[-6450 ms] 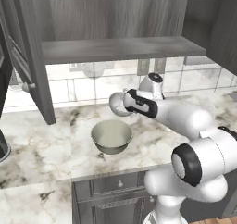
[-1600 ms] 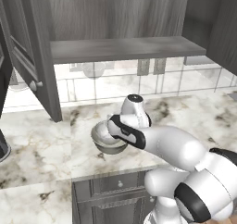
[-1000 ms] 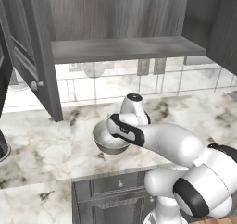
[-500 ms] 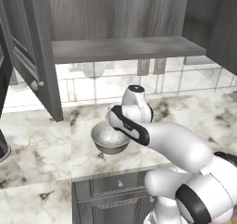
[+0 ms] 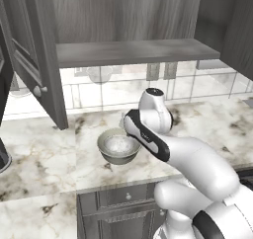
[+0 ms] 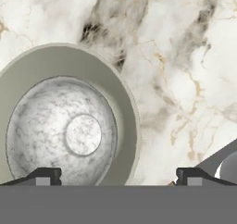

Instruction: Pick up the bowls on the counter and stack them on top of one another in the open cabinet. Place the smaller bowl on top of the larger bowl.

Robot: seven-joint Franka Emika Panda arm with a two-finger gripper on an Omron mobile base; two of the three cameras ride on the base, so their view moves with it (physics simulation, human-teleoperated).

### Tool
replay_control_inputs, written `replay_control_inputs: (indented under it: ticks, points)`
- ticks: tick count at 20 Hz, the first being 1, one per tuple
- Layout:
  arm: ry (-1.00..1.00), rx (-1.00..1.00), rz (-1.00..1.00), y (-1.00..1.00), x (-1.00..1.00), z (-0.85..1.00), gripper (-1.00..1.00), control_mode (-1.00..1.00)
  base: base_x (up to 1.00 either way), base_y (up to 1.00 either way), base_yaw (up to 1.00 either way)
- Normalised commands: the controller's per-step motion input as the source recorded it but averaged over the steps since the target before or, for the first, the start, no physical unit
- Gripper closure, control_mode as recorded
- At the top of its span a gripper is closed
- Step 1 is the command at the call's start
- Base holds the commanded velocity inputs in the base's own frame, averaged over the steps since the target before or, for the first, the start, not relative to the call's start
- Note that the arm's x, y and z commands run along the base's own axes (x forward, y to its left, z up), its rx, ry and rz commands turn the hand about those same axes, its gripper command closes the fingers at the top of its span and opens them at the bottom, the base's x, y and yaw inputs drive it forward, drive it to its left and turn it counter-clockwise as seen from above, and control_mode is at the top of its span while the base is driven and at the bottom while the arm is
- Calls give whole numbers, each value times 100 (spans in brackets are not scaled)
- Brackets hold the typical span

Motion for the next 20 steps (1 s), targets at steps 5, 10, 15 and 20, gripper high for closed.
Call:
replay_control_inputs:
  ticks: [5,10,15,20]
  points:
    - [3,2,-3,-18,-18,-13,-100,-100,0,0,0]
    - [2,0,0,1,3,-28,-100,-100,0,0,0]
    - [0,0,0,1,10,-26,-100,-100,0,0,0]
    - [2,0,0,0,6,-20,-100,-100,0,0,0]
